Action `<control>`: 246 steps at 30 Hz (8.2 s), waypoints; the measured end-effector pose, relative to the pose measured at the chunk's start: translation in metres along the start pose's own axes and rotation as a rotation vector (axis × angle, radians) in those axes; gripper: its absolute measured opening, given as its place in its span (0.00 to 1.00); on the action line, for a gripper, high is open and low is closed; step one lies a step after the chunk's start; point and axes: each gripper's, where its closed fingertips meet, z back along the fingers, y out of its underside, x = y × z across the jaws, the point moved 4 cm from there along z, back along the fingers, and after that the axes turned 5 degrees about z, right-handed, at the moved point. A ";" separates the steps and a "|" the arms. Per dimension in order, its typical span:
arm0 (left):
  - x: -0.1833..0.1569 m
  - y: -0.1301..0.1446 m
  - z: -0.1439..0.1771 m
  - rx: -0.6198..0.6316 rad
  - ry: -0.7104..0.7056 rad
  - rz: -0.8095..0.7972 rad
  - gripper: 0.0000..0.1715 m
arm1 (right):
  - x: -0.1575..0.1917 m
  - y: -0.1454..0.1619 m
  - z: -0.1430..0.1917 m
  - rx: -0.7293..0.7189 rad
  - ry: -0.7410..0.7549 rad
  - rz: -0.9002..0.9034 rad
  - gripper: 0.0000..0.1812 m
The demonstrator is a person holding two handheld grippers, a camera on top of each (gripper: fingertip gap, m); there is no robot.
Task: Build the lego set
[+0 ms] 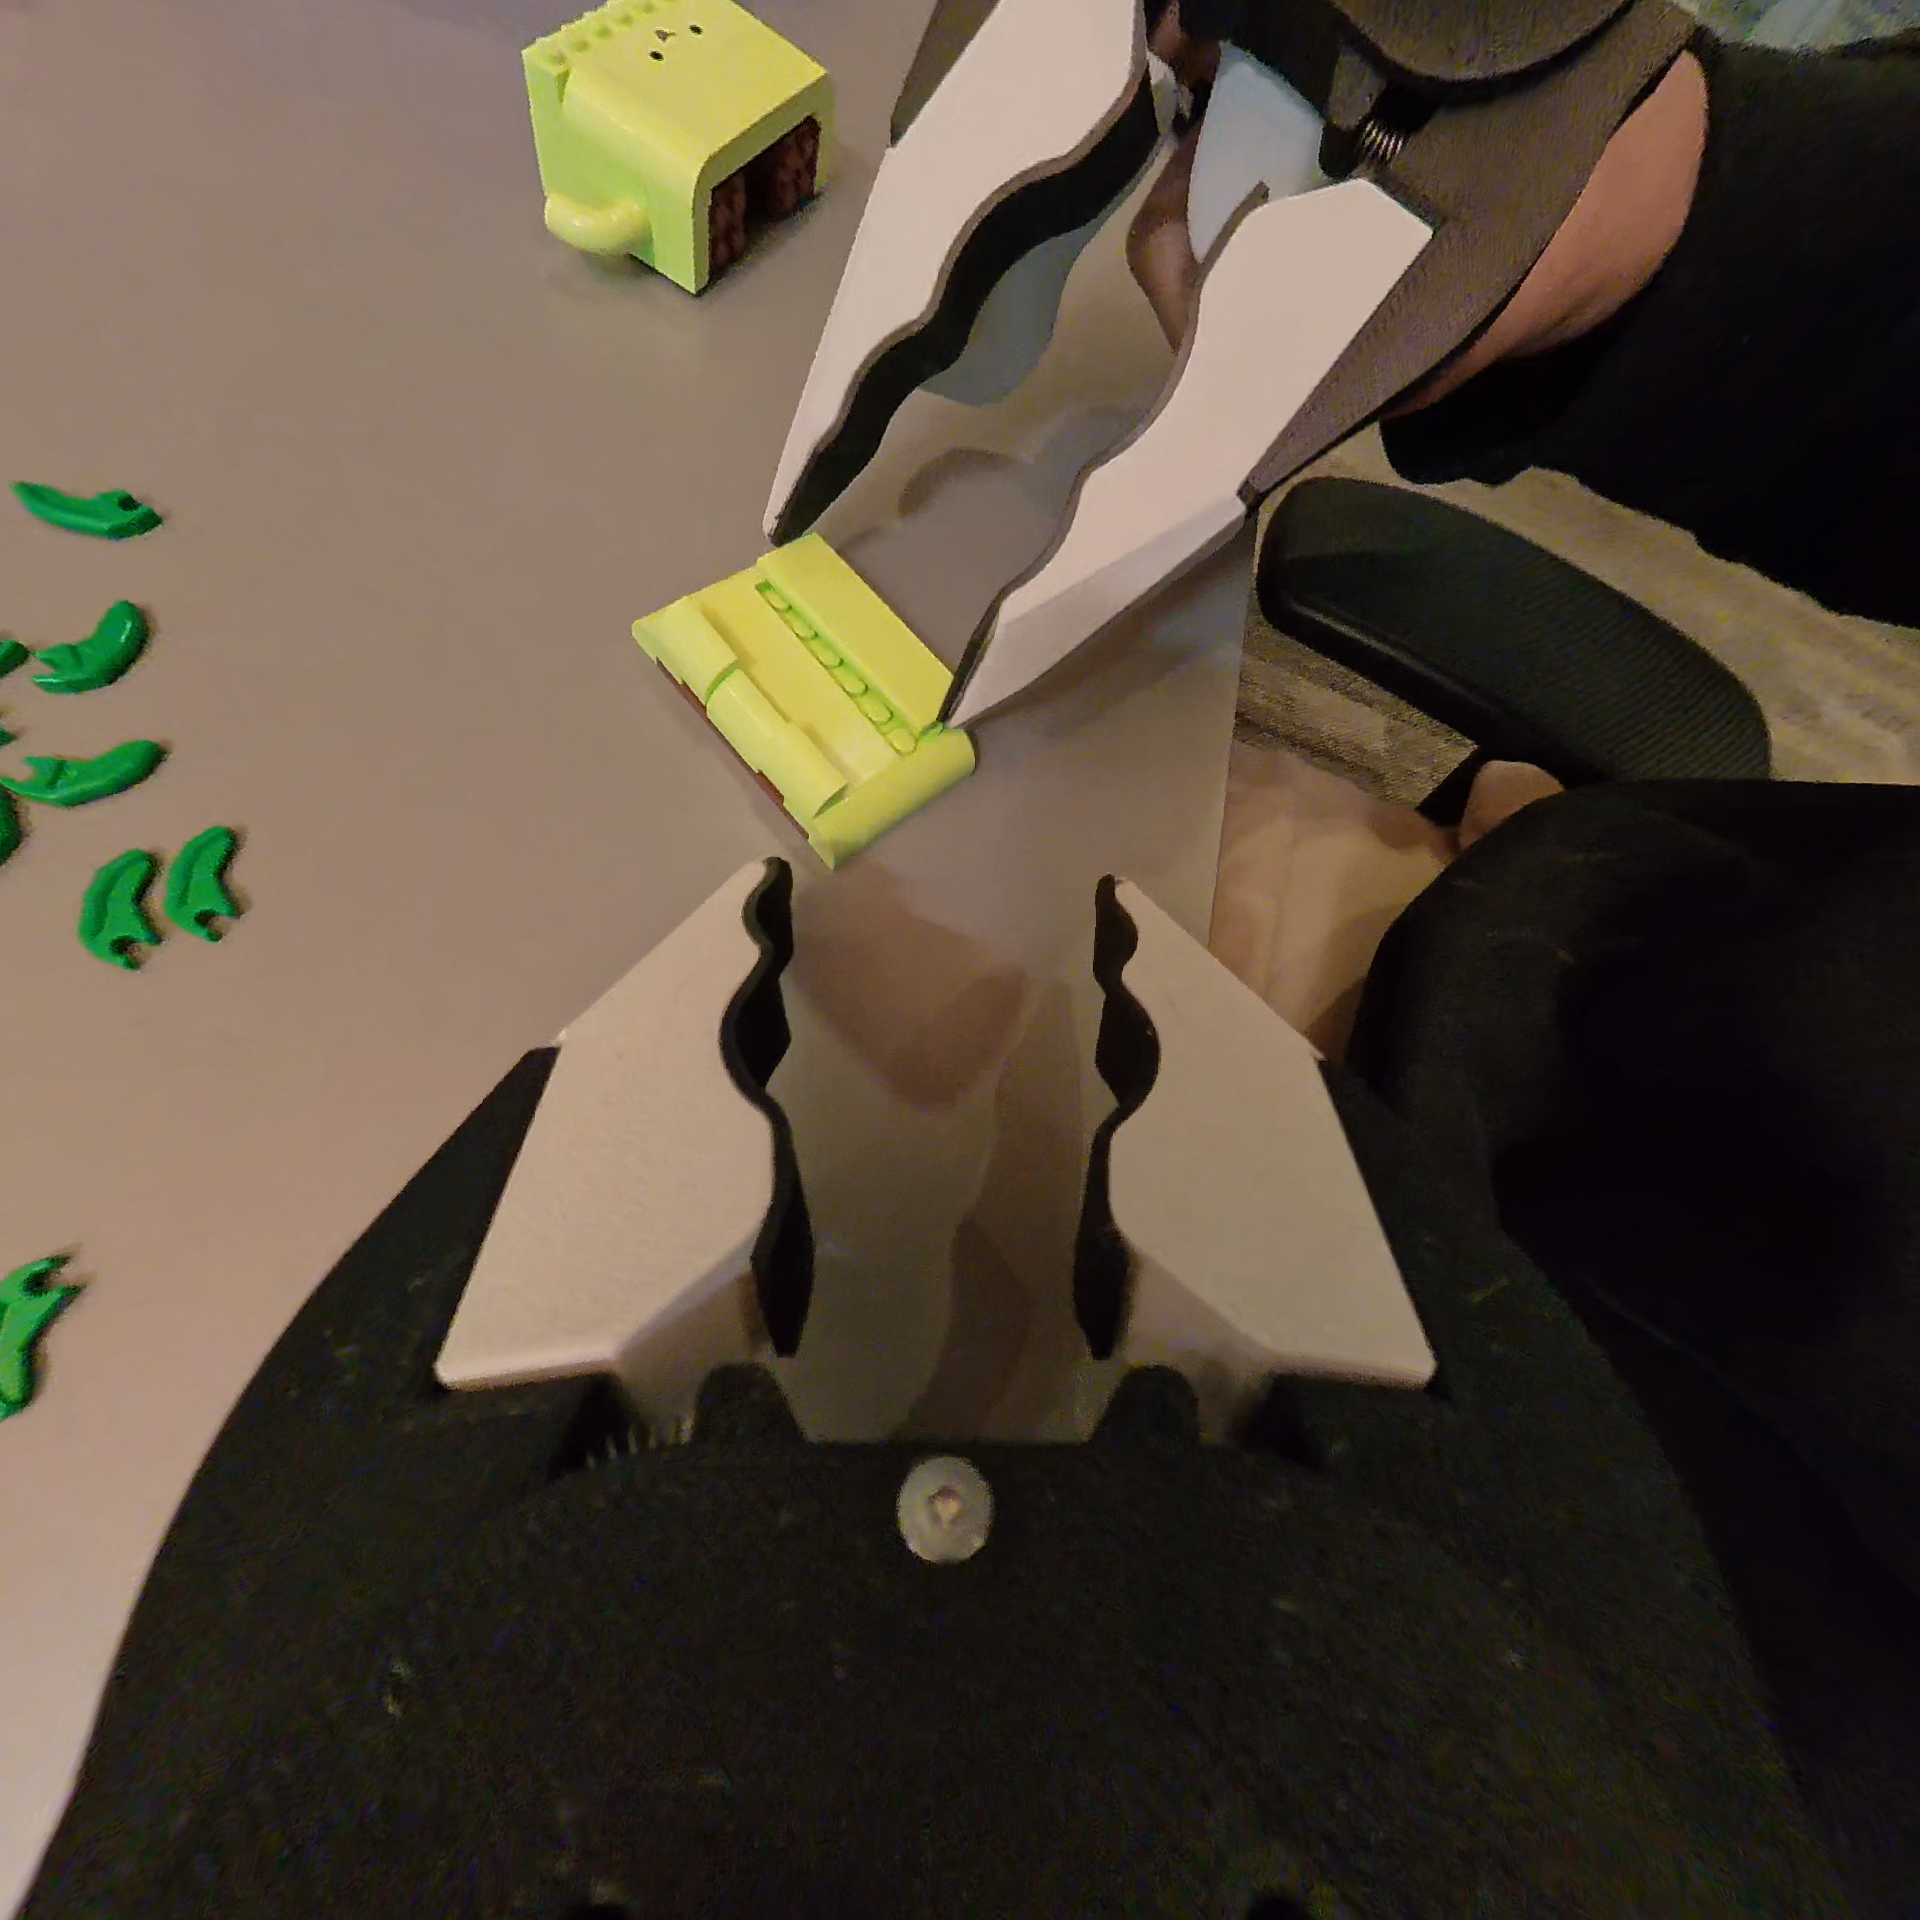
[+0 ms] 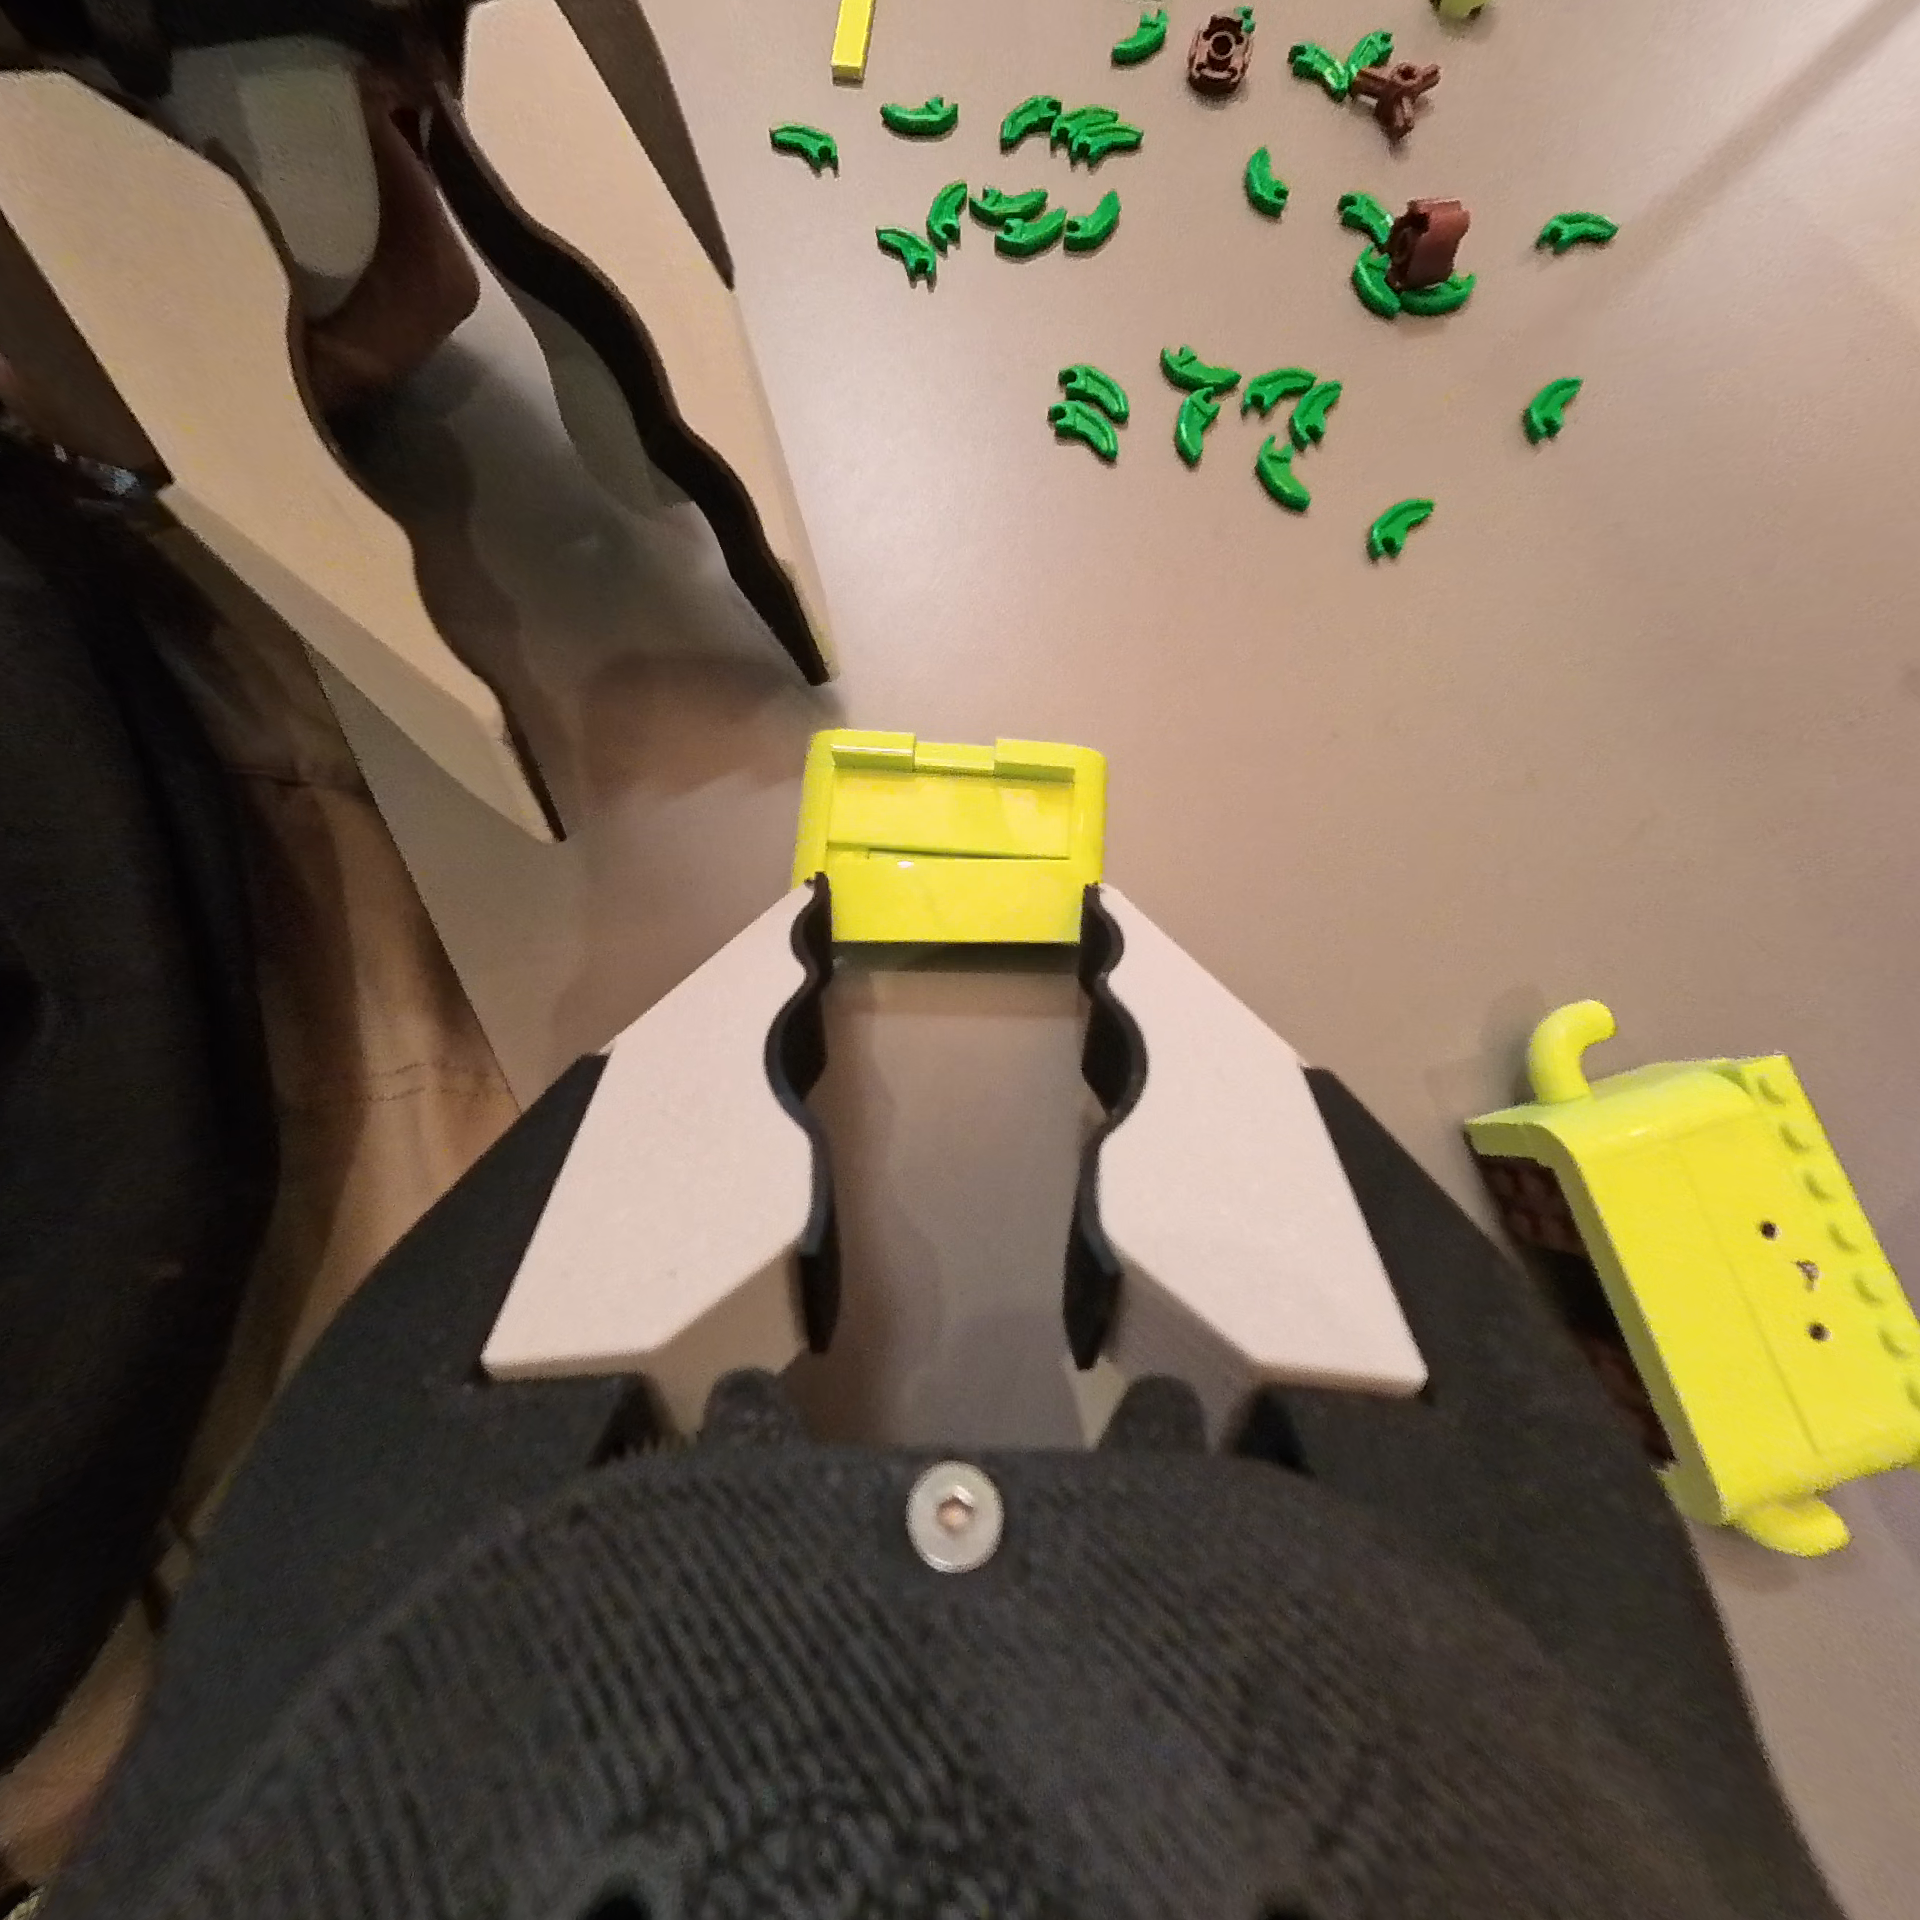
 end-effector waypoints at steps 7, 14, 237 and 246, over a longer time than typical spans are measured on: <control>-0.001 0.001 -0.001 0.008 0.002 -0.003 0.33 | 0.004 -0.001 -0.002 0.009 0.010 0.003 0.26; -0.002 0.003 -0.003 0.031 -0.025 -0.031 0.33 | 0.006 -0.003 -0.003 0.017 0.017 -0.023 0.26; -0.001 -0.051 0.048 -0.554 0.691 0.374 0.08 | 0.020 -0.079 0.039 -0.822 -0.212 -0.499 0.04; 0.001 -0.050 0.047 -0.544 0.716 0.401 0.07 | 0.013 -0.073 0.045 -0.812 -0.299 -0.576 0.04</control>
